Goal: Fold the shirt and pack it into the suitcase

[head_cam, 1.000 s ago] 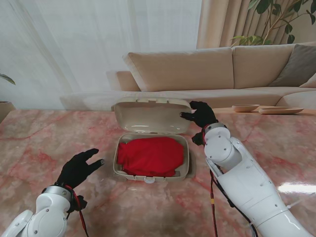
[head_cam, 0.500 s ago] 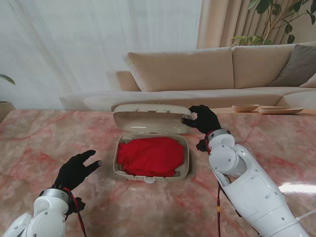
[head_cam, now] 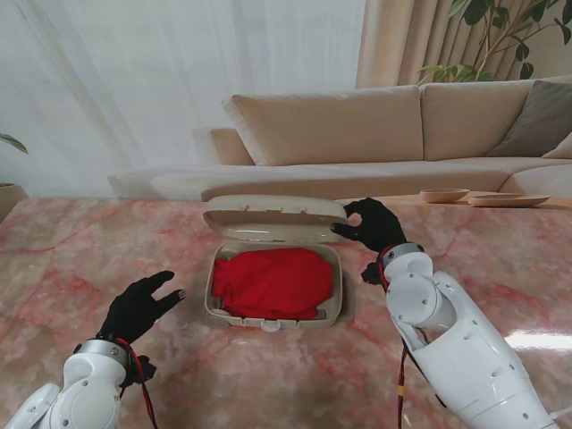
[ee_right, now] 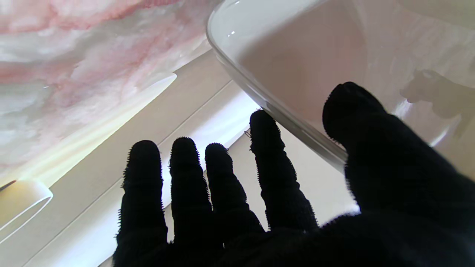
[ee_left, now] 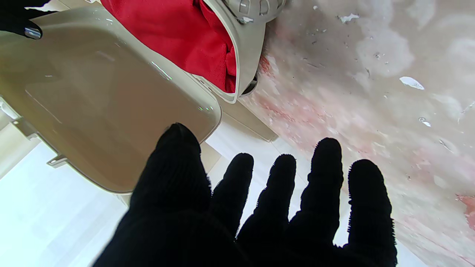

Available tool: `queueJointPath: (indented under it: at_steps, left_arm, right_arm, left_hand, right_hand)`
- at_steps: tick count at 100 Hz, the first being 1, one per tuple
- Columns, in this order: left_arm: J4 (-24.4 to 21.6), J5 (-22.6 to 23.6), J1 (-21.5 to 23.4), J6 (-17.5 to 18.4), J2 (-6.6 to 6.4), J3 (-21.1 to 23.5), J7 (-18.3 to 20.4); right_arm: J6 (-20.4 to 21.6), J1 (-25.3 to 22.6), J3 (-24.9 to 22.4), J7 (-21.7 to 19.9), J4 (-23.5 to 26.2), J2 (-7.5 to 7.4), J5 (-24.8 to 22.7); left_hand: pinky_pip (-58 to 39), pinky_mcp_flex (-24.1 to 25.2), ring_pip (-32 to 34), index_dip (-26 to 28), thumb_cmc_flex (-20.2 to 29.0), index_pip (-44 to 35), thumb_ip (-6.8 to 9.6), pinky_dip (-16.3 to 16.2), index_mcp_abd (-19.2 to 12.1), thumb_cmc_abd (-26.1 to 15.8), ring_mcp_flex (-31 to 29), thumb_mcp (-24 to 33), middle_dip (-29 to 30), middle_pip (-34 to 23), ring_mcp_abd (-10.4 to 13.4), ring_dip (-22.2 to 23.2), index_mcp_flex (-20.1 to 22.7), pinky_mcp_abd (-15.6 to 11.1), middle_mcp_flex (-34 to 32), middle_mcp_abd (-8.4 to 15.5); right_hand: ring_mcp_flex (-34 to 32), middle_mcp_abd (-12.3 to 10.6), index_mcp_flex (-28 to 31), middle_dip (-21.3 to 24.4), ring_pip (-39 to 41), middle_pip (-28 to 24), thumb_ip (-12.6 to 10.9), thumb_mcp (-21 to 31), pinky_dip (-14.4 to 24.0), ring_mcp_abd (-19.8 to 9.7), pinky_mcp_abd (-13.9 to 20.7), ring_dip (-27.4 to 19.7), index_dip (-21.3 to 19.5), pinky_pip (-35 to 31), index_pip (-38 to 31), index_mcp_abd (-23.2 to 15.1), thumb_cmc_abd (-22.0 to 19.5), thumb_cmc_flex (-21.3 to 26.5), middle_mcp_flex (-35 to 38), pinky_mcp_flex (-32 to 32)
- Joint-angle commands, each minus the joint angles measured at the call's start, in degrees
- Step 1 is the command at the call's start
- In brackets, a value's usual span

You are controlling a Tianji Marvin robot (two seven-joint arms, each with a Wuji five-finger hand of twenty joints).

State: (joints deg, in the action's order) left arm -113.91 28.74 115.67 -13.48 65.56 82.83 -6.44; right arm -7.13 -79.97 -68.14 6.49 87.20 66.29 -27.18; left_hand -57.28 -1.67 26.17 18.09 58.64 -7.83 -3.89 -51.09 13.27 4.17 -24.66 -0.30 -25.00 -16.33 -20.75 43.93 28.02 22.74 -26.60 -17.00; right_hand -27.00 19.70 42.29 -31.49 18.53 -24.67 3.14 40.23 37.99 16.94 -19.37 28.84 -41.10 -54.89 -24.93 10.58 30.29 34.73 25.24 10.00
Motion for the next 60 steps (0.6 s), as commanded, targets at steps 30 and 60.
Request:
queueJointPath:
  at_steps: [30,60]
  left_arm:
    - [0.23,0.20,1.18,-0.24,0.27,0.28,-0.53]
    - [0.06,0.31,1.83,-0.32,0.38,0.67,-1.03]
  right_arm:
    - [0.85,-3.40,-1.69,-2.22,2.15,-0.89,-1.50]
    - [1.26,-5.80,-3.24,-3.83,3.75,-1.48,-2.59]
  left_hand:
    - [1.55,0.75,-1.65,0.21,-0.97,-0.35,0.92,-1.27,-2.30,-2.92,0.30,-1.95,0.51,1.49,-0.88,-0.78,-1.51,1.47,-0.34,0.94]
    - [1.56,0.75,-1.65,0.21,-1.01,-0.34,0.92,-1.29,-2.35,-2.98,0.28,-1.95,0.52,1.52,-0.90,-0.78,-1.53,1.47,-0.32,1.01]
  right_hand:
    - [-0.65,-0.50,-0.35,1.49,-1.37,2.29,-1.19,-2.06,0.96,-0.61,-0.54,-1.15,-1.08,1.21,2.33,0.45,-0.49,-3.75,0.52,-0.20]
    - [-0.48,-0.29,-1.45,1.57,-2.16,3.72,-1.34,-4.17,1.03,-0.59,-0.53,-1.10,-0.92,1.58,3.89,1.37,-1.84,-3.98,0.63,-0.41]
